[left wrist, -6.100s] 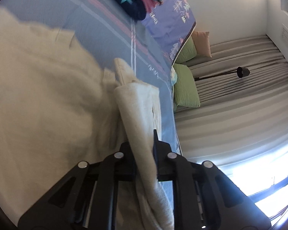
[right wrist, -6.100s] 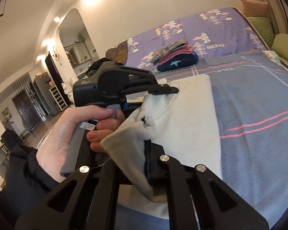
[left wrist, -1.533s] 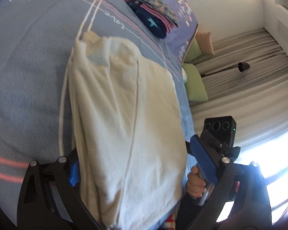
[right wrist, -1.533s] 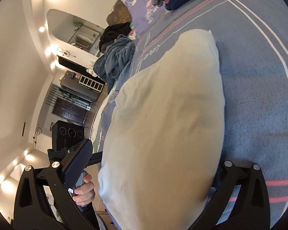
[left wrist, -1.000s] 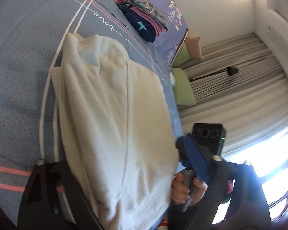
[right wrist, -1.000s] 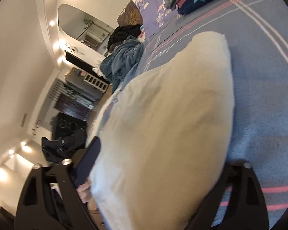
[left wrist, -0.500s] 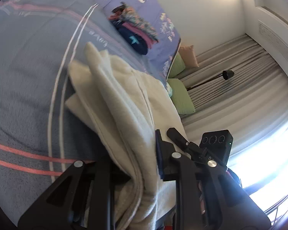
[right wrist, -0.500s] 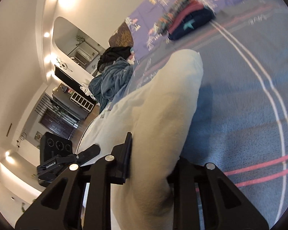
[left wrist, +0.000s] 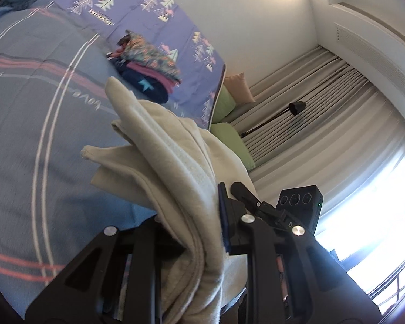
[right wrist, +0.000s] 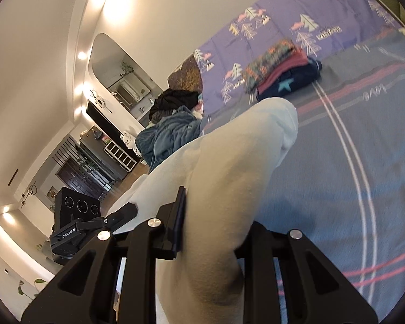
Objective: Fold small clothes
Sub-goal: 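Grasp the cream bundle with the left gripper while the right gripper grasps it too, then lift the bundle with both grippers and carry it onto the folded clothes stack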
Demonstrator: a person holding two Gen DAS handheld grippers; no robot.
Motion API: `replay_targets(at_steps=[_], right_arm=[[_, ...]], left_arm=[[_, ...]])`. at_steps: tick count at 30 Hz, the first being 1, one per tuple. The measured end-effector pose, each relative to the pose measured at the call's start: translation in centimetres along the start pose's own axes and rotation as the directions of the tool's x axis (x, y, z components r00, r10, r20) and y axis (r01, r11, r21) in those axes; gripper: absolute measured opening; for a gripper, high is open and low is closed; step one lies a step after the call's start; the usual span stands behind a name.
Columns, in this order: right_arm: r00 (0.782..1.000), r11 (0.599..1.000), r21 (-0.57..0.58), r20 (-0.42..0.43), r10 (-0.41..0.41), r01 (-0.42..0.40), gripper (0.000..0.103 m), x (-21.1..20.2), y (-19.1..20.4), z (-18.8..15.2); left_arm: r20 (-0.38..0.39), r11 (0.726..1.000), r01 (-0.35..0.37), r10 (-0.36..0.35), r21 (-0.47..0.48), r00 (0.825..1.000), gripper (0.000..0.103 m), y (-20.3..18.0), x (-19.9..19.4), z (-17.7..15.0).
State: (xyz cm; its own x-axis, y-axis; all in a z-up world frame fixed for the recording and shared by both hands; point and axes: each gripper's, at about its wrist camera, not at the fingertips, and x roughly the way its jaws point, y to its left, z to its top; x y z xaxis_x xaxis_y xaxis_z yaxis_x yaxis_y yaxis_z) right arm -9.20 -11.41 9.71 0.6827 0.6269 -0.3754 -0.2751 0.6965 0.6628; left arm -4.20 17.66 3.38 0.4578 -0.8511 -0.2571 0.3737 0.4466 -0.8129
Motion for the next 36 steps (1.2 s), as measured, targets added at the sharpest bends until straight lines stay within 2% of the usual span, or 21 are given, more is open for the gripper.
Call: replay_targets(at_steps=[6, 12, 13, 15, 18, 22, 25, 26, 27, 28, 29, 30, 31, 32, 33, 34, 35, 36], right_arm=[[0.999, 0.999, -0.040, 0.053, 0.001, 0.001, 0.023, 0.0, 0.3, 5.4], [0.994, 0.997, -0.079, 0.108, 0.003, 0.006, 0.023, 2.0, -0.4, 13.5], [0.994, 0.997, -0.082, 0.112, 0.011, -0.002, 0.023, 3.0, -0.8, 15.8], [0.993, 0.997, -0.072, 0.113, 0.030, -0.022, 0.023, 4.5, -1.5, 19.0], [0.992, 0.996, -0.076, 0.112, 0.049, -0.041, 0.023, 7.6, -2.6, 25.6], [0.994, 0.991, -0.131, 0.108, -0.001, 0.015, 0.023, 12.8, -3.8, 34.3], [0.994, 0.994, -0.096, 0.103, -0.033, 0.043, 0.025, 17.7, -7.4, 38.9], [0.994, 0.995, -0.083, 0.091, -0.054, 0.061, 0.026, 19.3, -8.9, 39.8], [0.993, 0.993, -0.070, 0.081, -0.088, 0.093, 0.033, 21.0, -10.8, 40.5], [0.985, 0.985, -0.057, 0.061, -0.161, 0.165, 0.044, 23.9, -13.9, 40.7], [0.967, 0.965, -0.062, 0.034, -0.254, 0.255, 0.065, 26.1, -16.2, 40.3], [0.936, 0.933, -0.078, 0.013, -0.351, 0.351, 0.074, 28.0, -18.2, 39.6], [0.869, 0.864, -0.108, -0.003, -0.495, 0.492, 0.074, 30.6, -21.1, 37.8], [0.847, 0.842, -0.116, 0.000, -0.531, 0.527, 0.079, 32.2, -23.5, 35.9], [0.883, 0.880, -0.076, 0.067, -0.464, 0.469, 0.079, 31.9, -25.0, 34.5], [0.911, 0.919, -0.025, 0.145, -0.385, 0.392, 0.079, 31.0, -26.6, 32.8], [0.913, 0.929, -0.013, 0.188, -0.362, 0.371, 0.080, 30.9, -27.2, 32.6], [0.915, 0.923, -0.020, 0.137, -0.379, 0.385, 0.080, 31.2, -27.0, 33.6]], left_arm=[[0.038, 0.998, 0.037, -0.039, 0.053, 0.999, 0.019, -2.7, 2.6, 5.0], [0.076, 0.993, 0.047, -0.056, 0.111, 0.996, 0.019, -5.2, 6.4, 12.2], [0.081, 0.992, 0.049, -0.059, 0.114, 0.995, 0.019, -5.4, 6.8, 13.3], [0.093, 0.991, 0.057, -0.069, 0.121, 0.993, 0.019, -5.9, 8.2, 16.8], [0.116, 0.988, 0.073, -0.090, 0.138, 0.989, 0.019, -6.2, 11.3, 23.4], [0.133, 0.985, 0.072, -0.093, 0.156, 0.987, 0.021, -5.1, 15.9, 30.9], [0.137, 0.989, 0.053, -0.072, 0.137, 0.988, 0.023, -2.1, 20.5, 36.5], [0.133, 0.990, 0.042, -0.060, 0.131, 0.989, 0.029, -0.3, 22.4, 38.1], [0.129, 0.992, 0.001, -0.018, 0.125, 0.991, 0.033, 1.7, 24.5, 39.2], [0.123, 0.992, -0.054, 0.040, 0.115, 0.992, 0.048, 3.7, 26.3, 39.9], [0.108, 0.988, -0.126, 0.116, 0.094, 0.987, 0.071, 6.4, 28.5, 40.1], [0.106, 0.980, -0.186, 0.178, 0.071, 0.978, 0.079, 8.4, 30.0, 40.0], [0.128, 0.948, -0.318, 0.313, 0.020, 0.941, 0.084, 11.9, 32.1, 39.1], [0.146, 0.910, -0.413, 0.414, -0.038, 0.899, 0.084, 14.4, 33.4, 38.0], [0.166, 0.880, -0.463, 0.474, -0.106, 0.865, 0.087, 17.8, 35.1, 36.1], [0.237, 0.907, -0.403, 0.421, -0.120, 0.876, 0.099, 19.5, 35.7, 34.9], [0.286, 0.938, -0.332, 0.347, -0.101, 0.893, 0.098, 20.6, 36.0, 34.3], [0.268, 0.941, -0.317, 0.337, -0.114, 0.903, 0.098, 20.7, 36.0, 34.8]])
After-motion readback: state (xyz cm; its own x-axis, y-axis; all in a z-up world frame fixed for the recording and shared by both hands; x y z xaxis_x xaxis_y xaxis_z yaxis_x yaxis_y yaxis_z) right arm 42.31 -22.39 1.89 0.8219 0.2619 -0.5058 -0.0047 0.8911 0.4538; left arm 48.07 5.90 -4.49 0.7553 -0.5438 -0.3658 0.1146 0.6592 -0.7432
